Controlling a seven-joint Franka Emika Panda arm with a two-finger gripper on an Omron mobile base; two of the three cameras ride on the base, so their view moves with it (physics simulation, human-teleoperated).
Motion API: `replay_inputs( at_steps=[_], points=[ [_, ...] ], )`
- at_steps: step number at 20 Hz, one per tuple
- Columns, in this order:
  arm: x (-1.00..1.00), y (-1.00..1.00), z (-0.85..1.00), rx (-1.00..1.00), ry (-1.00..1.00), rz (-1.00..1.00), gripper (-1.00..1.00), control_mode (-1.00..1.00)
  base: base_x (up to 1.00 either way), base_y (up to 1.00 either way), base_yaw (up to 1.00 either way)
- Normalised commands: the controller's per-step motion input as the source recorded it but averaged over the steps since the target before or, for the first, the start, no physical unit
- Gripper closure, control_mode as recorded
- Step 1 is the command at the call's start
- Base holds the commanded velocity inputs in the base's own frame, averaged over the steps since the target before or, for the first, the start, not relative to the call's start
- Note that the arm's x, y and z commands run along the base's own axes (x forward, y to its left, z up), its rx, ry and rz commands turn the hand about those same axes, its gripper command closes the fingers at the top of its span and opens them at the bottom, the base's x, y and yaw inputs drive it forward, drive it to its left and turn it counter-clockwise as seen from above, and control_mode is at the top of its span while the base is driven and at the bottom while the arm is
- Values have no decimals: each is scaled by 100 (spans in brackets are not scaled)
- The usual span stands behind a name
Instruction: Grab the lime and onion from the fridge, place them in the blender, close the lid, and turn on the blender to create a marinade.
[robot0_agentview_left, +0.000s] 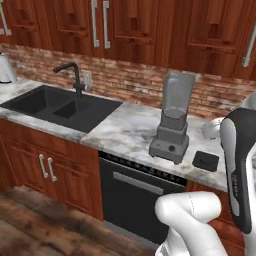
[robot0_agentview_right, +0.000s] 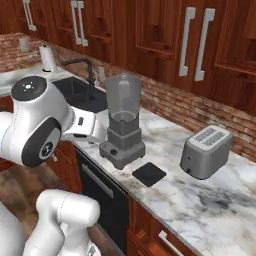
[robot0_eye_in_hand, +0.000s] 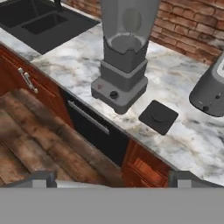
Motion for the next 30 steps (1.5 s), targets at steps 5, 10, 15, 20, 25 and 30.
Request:
replay_inputs(
  at_steps=[5, 10, 15, 20, 25, 30],
  points=[
    [0, 0, 0, 0, 0, 0, -100, 100, -98, -45, 81],
    [0, 0, 0, 0, 0, 0, -100, 100, -69, -19, 86],
    [0, 0, 0, 0, 0, 0, -100, 100, -72, -12, 94],
    [0, 0, 0, 0, 0, 0, -100, 100, -55, -3, 90],
    [0, 0, 0, 0, 0, 0, -100, 100, -12, 29, 90],
    [0, 0, 0, 0, 0, 0, -100, 100, 28, 47, 80]
  ],
)
